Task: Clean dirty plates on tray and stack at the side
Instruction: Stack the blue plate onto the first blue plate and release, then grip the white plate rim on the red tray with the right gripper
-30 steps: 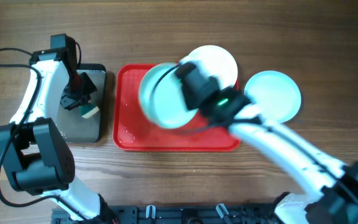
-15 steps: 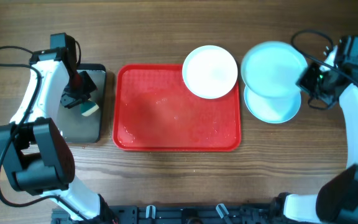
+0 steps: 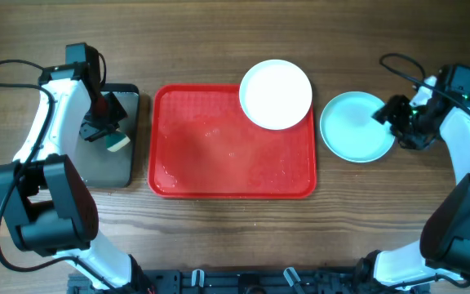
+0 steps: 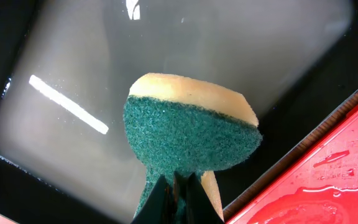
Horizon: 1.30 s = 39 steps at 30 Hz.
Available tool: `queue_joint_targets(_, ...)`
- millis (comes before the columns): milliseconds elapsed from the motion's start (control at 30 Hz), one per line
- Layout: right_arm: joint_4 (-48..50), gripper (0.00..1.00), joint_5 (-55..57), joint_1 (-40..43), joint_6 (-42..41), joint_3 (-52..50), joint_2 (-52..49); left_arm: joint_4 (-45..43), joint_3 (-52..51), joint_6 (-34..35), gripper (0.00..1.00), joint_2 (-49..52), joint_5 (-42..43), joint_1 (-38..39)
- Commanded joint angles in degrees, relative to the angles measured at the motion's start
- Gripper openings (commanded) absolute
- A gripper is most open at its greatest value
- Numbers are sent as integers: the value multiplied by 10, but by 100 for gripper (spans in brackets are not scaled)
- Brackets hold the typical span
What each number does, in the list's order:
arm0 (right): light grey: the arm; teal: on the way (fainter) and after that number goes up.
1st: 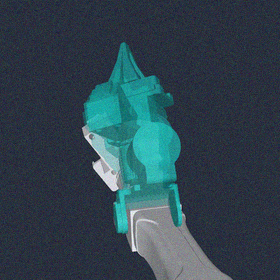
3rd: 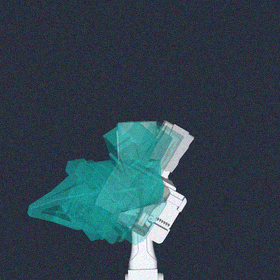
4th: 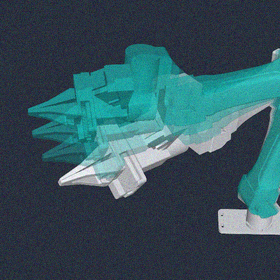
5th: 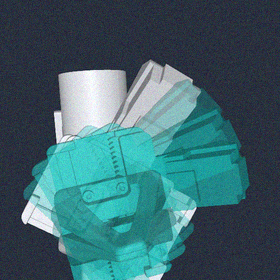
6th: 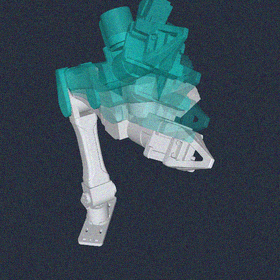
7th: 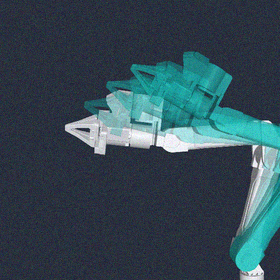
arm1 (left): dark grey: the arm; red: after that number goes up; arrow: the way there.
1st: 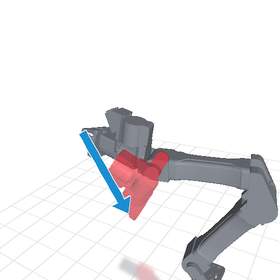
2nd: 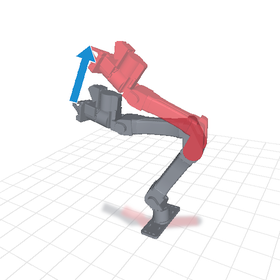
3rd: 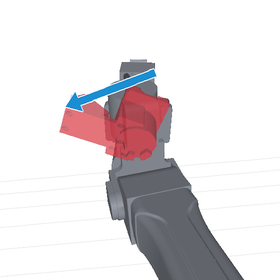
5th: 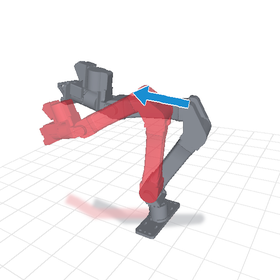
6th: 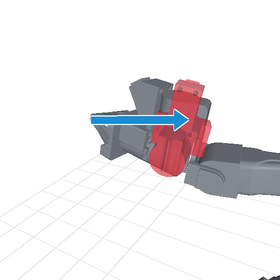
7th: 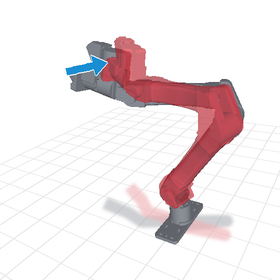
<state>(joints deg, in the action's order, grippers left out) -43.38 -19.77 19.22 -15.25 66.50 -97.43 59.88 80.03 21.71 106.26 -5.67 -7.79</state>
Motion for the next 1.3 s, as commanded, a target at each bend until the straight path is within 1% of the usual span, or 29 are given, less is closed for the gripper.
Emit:
queue_joint_targets(0,23,59,-70,-83,13,30,-5,-4,-2,-7,4,-9,8,-2)
queue_joint_targets(67,49,58,-64,-134,-24,30,-6,-6,-2,-7,4,-9,8,-2)
queue_joint_targets(133,72,51,-34,-182,-102,28,-6,-6,-2,-7,4,-9,7,-2)
queue_joint_targets(167,81,48,0,-210,-150,27,-6,-6,-2,-7,4,-9,7,-2)
queue_joint_targets(267,95,48,130,-277,-248,17,-7,-6,-2,-7,4,-9,8,-2)
queue_joint_targets(333,103,48,196,-313,-282,13,-12,-6,-2,-7,4,-9,8,-2)
queue_joint_targets(433,121,47,205,-331,-287,13,-28,-6,-2,-7,4,-9,8,-2)
queue_joint_targets(500,130,44,203,-335,-301,13,-61,-5,-2,-7,4,-9,8,-2)
queue_joint_targets(633,136,42,183,-335,-305,13,-92,-5,-2,-7,4,-9,8,-2)
queue_joint_targets(733,142,36,185,-335,-308,13,-104,-5,-2,-7,4,-9,8,-2)
queue_joint_targets(800,143,31,179,-335,-313,13,-120,-5,-2,-7,4,-9,7,-2)
queue_joint_targets(833,147,29,158,-335,-313,13,-131,-5,-2,-7,4,-9,7,-2)
queue_joint_targets(900,150,20,132,-335,-312,13,-142,-5,-2,-7,4,-9,8,-2)
queue_joint_targets(967,149,10,122,-337,-308,13,-145,-5,-2,-7,4,-9,7,-2)
queue_joint_targets(1033,146,4,110,-344,-295,13,-145,-5,-2,-7,4,-9,7,-2)
queue_joint_targets(1100,137,4,99,-355,-282,13,-145,-6,-2,-7,4,-9,7,-2)
queue_joint_targets(1200,110,4,53,-386,-250,13,-144,-6,-2,-7,4,-9,7,-2)
queue_joint_targets(1267,88,4,31,-419,-230,14,-143,-6,-2,-7,4,-9,7,-2)
